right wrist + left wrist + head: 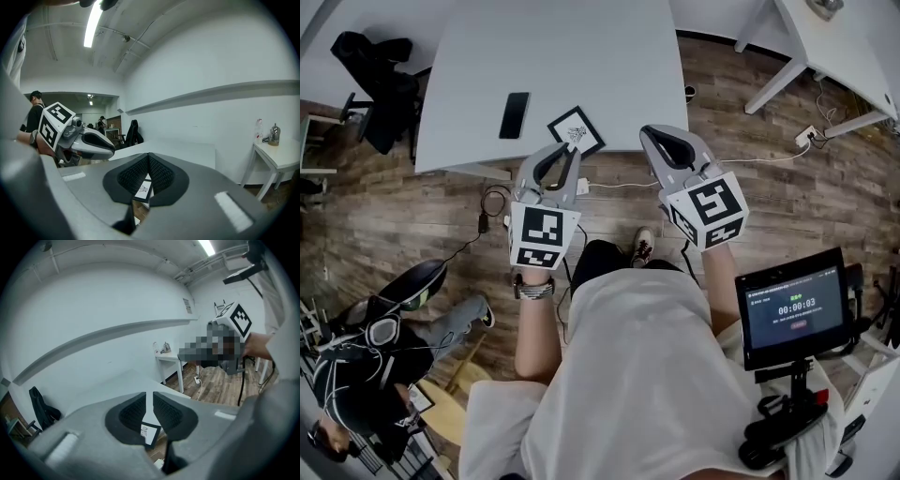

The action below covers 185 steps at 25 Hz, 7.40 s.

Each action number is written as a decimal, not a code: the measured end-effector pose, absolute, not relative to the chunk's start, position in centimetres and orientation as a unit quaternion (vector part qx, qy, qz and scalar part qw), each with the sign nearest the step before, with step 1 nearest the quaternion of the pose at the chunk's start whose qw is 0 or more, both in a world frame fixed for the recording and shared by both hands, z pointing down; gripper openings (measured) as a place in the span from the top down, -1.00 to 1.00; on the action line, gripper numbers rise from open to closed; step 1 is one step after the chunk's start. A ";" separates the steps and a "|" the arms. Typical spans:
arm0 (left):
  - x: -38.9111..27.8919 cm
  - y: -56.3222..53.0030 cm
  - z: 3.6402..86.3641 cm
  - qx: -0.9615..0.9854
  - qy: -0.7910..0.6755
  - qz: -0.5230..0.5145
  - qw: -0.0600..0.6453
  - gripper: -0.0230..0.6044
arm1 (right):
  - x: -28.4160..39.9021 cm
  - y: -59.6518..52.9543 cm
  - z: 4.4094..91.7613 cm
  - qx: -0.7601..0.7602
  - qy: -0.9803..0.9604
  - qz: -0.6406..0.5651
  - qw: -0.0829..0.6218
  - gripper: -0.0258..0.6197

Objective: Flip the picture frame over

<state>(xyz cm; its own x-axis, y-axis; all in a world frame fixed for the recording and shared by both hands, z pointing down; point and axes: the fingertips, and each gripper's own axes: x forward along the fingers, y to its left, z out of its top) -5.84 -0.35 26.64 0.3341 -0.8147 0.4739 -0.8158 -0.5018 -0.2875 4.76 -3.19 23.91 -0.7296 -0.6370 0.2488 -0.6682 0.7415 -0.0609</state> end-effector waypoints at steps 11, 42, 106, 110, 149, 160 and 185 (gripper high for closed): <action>-8.3 -2.9 32.7 0.823 -0.466 0.321 0.045 0.66 | 1.4 -6.6 29.7 0.347 -0.921 0.105 0.142 0.91; -8.4 -3.5 50.4 0.806 -0.345 0.474 0.088 0.58 | -1.3 -6.3 45.8 0.342 -0.886 0.234 0.206 0.91; -5.2 -5.2 51.2 0.777 -0.315 0.544 -0.003 0.66 | 2.2 -8.1 48.4 0.360 -0.851 0.309 0.226 0.91; -4.2 -5.7 51.0 0.798 -0.315 0.512 0.031 0.66 | 3.3 -8.3 48.8 0.375 -0.844 0.308 0.231 0.91; -0.7 -8.5 44.4 0.849 -0.304 0.065 0.427 0.66 | 6.3 -11.2 49.3 0.417 -0.821 0.320 0.223 0.80; -1.1 -8.3 43.7 0.827 -0.313 0.038 0.465 0.66 | 2.2 -8.4 51.7 0.333 -0.841 0.367 0.215 0.66; -1.1 -7.6 42.7 0.826 -0.308 0.028 0.471 0.66 | 1.6 -7.6 52.8 0.257 -0.608 0.723 -0.201 0.66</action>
<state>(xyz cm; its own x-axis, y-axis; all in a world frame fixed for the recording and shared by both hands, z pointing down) -1.07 -7.61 42.68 0.8090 -0.4818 0.3366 -0.5353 -0.3676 0.7605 1.57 -7.60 52.80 -0.7868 -0.6040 0.1268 -0.0211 -0.1789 -0.9836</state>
